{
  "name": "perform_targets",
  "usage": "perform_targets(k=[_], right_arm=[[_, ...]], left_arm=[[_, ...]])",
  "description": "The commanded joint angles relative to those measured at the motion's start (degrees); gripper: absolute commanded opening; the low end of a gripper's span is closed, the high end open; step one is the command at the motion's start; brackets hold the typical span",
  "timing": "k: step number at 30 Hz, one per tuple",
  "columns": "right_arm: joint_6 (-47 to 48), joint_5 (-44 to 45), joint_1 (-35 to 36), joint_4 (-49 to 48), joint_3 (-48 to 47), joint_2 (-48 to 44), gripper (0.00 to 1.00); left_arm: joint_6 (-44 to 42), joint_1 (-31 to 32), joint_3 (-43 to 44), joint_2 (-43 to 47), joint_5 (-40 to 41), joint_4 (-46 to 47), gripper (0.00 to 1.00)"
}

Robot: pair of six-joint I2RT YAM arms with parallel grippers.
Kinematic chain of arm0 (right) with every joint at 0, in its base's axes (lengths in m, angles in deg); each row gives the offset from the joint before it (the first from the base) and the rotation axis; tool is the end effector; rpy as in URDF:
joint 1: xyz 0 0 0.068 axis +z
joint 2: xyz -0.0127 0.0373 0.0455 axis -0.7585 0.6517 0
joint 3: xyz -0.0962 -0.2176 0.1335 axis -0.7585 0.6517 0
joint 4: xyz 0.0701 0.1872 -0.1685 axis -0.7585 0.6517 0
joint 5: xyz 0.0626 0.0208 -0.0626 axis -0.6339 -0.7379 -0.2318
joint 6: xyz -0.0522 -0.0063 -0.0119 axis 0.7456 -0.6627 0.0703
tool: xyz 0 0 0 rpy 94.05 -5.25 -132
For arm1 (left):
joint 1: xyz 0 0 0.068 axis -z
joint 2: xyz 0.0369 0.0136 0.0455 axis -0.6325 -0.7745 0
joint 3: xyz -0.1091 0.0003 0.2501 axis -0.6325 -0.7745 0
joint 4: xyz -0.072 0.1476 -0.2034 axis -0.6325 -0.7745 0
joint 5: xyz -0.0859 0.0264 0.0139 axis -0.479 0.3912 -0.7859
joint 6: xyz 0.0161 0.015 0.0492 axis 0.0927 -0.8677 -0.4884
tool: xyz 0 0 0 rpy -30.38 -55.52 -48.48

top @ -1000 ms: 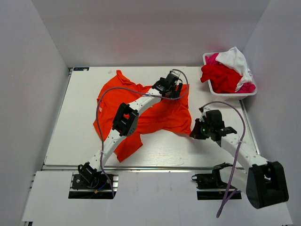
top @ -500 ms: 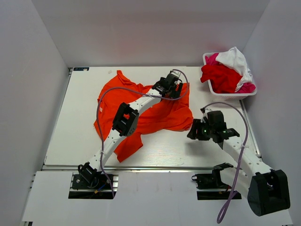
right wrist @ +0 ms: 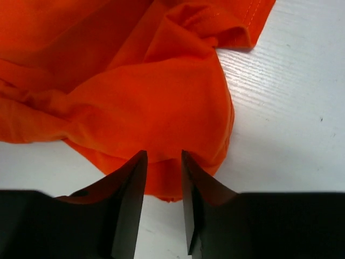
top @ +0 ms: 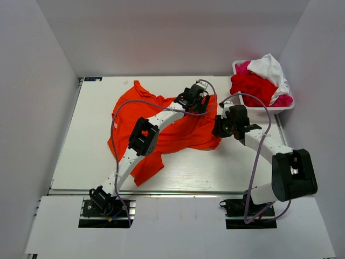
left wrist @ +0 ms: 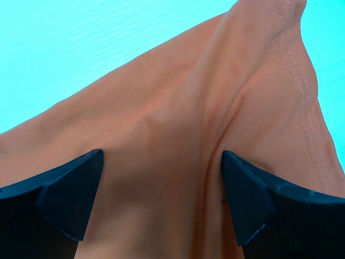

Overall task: Fold and stack the t-shirts
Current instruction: Flatten out the tshirt

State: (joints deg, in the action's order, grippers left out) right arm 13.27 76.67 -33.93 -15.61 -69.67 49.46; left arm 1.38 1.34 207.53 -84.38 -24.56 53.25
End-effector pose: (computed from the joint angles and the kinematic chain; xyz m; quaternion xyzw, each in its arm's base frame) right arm 0.2785 0.0826 0.2088 -0.1120 0.8999 0.1466 0.3951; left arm 0.4560 -0.3798 0.1363 0.2091 0.8835 -0.0706 0.4131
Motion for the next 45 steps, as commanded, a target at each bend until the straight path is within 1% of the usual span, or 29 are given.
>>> perform_targets(k=[1, 2, 3, 4, 5, 6, 8, 11, 14, 16, 18, 19, 20, 25, 27, 28, 29, 30, 33, 34, 38, 41, 42, 43, 44, 45], right_arm=[[2.88, 0.22, -0.02, -1.79, -3.01, 2.42, 0.36], [2.88, 1.01, -0.02, -0.83, -3.62, 2.87, 0.28], [2.62, 1.54, -0.02, -0.64, -3.63, 3.31, 0.28], [2.53, 2.50, 0.07, -0.47, -3.72, 3.66, 0.32], [2.53, 2.69, -0.19, 0.23, -3.72, 4.10, 0.40], [3.05, 4.86, -0.02, 0.76, -3.89, 4.45, 0.41], [3.23, 5.76, 0.16, 3.12, -4.33, 5.59, 0.41], [3.76, 6.56, 0.16, 2.17, -4.95, 7.17, 0.45], [3.32, 5.85, 0.07, 1.82, -6.00, 9.71, 0.43], [2.71, 6.11, 0.33, 1.82, -7.05, 11.13, 0.36], [2.53, 4.98, 0.33, 1.47, -7.85, 12.27, 0.22], [2.18, 3.49, 0.33, 1.47, -8.28, 12.28, 0.03], [2.09, 3.13, 0.25, 1.47, -8.72, 12.36, 0.00], [0.43, -2.13, 0.51, 5.68, -9.43, 7.28, 0.00], [-1.33, -5.30, 0.42, 8.66, -9.08, 3.59, 0.00], [-2.03, -5.75, 0.86, 10.41, -8.47, -0.60, 0.00], [-3.52, -6.62, 0.69, 12.26, -8.12, -2.03, 0.00], [-3.97, -6.89, 0.77, 14.10, -6.81, -6.05, 0.00], [-4.50, -9.43, 0.77, 19.11, -5.40, -9.68, 0.00], [-4.33, -9.53, 0.77, 20.00, -5.30, -12.92, 0.00], [-3.18, -11.55, 0.69, 24.49, -4.51, -17.33, 0.00], [-3.88, -12.61, 0.77, 27.47, -3.11, -17.70, 0.02], [-4.06, -13.74, 0.69, 28.53, -2.67, -18.13, 0.03], [-3.97, -14.10, 0.77, 29.58, -1.79, -18.39, 0.08], [-4.23, -14.27, 0.86, 33.68, -1.26, -18.92, 0.17], [-4.67, -14.45, 0.86, 35.20, 0.22, -18.84, 0.27]], left_arm=[[-3.24, -0.41, -4.26, -4.37, 0.26, -11.70, 1.00], [-3.24, -0.41, -4.26, -4.37, 0.26, -11.70, 1.00], [-3.24, -0.41, -4.26, -4.37, 0.26, -11.70, 1.00], [-3.24, -0.41, -4.26, -3.85, 0.26, -11.70, 1.00], [-3.24, -0.41, -4.26, -3.85, 0.26, -11.70, 1.00], [-3.24, -0.41, -4.26, -3.85, 0.26, -11.70, 1.00], [-3.24, -0.41, -4.79, -3.85, 0.26, -11.70, 1.00], [-3.24, -0.41, -4.79, -3.32, -0.27, -11.70, 1.00], [-3.24, -0.41, -5.32, -3.32, -0.27, -11.70, 1.00], [-3.24, -0.41, -5.32, -3.32, 0.26, -12.23, 1.00], [-3.24, -0.41, -5.84, -3.32, 0.78, -12.23, 1.00], [-3.24, -0.41, -5.85, -2.80, 0.78, -12.23, 1.00], [-3.24, -0.41, -5.85, -2.79, 0.78, -12.23, 1.00], [-3.24, -0.41, -5.85, -2.79, 1.40, -12.23, 1.00], [-3.24, -0.41, -6.37, -2.79, 1.40, -12.23, 1.00], [-2.72, -0.41, -6.37, -2.79, 1.40, -12.23, 1.00], [-2.72, -0.41, -6.37, -2.79, 1.40, -12.23, 1.00], [-2.72, -0.41, -6.37, -2.79, 1.40, -12.23, 1.00], [-2.19, -0.41, -6.37, -2.79, 1.40, -12.23, 1.00], [-2.19, -0.41, -6.37, -2.79, 1.40, -12.23, 1.00], [-2.19, -0.41, -6.37, -3.32, 1.40, -12.23, 1.00], [-1.67, -0.41, -6.37, -3.32, 1.40, -12.23, 1.00], [-1.66, -0.41, -6.37, -3.32, 1.40, -12.23, 1.00], [-1.66, -0.41, -6.37, -3.32, 1.40, -12.23, 1.00], [-1.66, -0.41, -6.90, -3.32, 1.40, -12.23, 1.00], [-1.66, -0.41, -6.90, -3.32, 1.40, -12.23, 1.00]])
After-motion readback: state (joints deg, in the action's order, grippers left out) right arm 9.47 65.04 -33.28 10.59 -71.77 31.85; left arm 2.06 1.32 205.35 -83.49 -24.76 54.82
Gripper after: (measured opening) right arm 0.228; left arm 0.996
